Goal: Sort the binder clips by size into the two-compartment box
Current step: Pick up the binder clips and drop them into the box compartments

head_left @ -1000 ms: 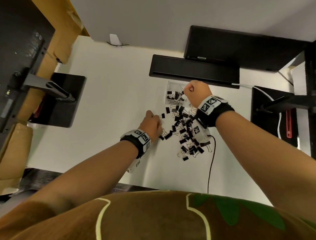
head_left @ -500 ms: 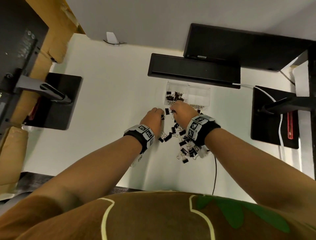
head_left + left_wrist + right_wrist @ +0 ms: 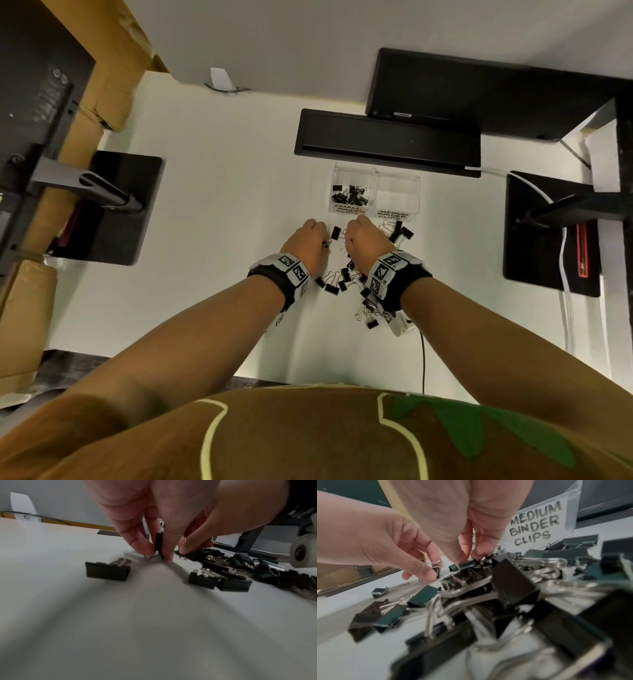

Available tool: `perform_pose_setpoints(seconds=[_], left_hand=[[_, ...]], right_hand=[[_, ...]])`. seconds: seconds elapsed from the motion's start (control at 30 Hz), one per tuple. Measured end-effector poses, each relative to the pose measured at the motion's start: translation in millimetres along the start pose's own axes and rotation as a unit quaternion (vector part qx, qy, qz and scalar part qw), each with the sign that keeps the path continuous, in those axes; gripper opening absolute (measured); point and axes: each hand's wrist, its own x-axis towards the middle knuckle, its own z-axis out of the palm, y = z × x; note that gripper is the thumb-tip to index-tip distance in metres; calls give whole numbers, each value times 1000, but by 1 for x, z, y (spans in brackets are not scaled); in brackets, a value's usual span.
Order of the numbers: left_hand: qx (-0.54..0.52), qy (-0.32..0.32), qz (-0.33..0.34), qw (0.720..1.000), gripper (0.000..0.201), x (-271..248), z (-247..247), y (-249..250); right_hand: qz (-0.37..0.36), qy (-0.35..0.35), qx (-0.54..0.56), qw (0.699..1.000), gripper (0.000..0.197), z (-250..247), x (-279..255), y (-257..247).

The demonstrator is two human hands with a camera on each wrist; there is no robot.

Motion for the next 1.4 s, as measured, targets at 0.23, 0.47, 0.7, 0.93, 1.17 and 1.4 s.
perform_pose_setpoints(seconds=[0.23, 0.47, 0.7, 0.93, 1.17, 1.4], left_hand=[[-39, 4, -21, 999, 10, -3, -15, 7], [-112, 86, 20, 990, 13, 26, -47, 42], [-121, 87, -16, 989, 14, 57, -57, 50], [-160, 71, 9, 985, 32, 44, -47, 38], [-87, 59, 82, 991, 17, 18, -23, 35], [63, -59, 101, 991, 27, 10, 5, 36]], right_hand=[[3, 0, 32, 999, 31, 3, -15, 5], [18, -3, 72, 997, 25, 2, -22, 7], [31, 9, 170, 985, 8, -13, -35, 12], [81, 104, 235, 963, 7, -65, -22, 26], [77, 150, 206, 964, 21, -94, 15, 20], [56, 142, 183, 971, 31, -88, 11, 10]])
